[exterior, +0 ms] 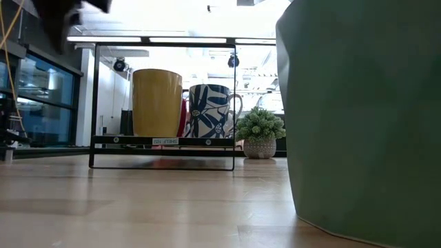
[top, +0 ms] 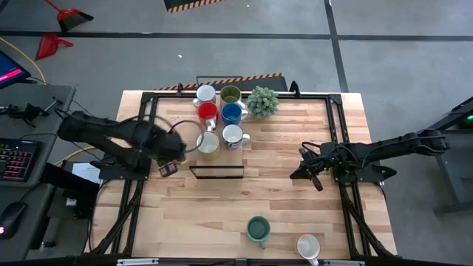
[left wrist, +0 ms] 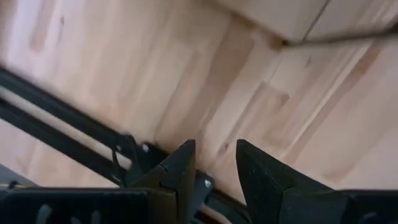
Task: Place coffee mugs
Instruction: Put the green mug on the shelf
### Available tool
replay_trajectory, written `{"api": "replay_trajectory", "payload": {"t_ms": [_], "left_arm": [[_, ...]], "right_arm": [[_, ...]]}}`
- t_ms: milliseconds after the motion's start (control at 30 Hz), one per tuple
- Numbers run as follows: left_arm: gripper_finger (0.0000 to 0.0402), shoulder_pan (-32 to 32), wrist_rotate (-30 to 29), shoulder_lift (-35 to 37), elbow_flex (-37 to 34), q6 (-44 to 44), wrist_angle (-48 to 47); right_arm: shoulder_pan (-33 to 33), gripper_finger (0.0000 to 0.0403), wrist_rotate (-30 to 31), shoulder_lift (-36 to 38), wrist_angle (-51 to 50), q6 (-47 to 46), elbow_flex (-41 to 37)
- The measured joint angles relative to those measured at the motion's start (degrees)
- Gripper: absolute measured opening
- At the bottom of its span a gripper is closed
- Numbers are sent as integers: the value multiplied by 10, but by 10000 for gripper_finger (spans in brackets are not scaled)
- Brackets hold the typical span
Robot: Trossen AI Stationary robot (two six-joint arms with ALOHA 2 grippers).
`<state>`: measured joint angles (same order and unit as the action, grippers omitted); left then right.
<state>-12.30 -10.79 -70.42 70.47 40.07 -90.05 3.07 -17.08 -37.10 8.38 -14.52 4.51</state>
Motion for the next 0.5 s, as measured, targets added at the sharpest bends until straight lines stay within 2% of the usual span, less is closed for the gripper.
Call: {"api": "replay_trajectory", "payload": {"t_ms": [167,367,500], "left_arm": [[106,-72,0,71,-70,97,31],[106,-141,-20,139,-172,88,217],[106,-170,26,150,-259,84,332]], "right_arm": [[0,0,2,0,2,-1,0],[0,0,5,0,24,-25,0],[0,0,8,0,36,-23,0]]}}
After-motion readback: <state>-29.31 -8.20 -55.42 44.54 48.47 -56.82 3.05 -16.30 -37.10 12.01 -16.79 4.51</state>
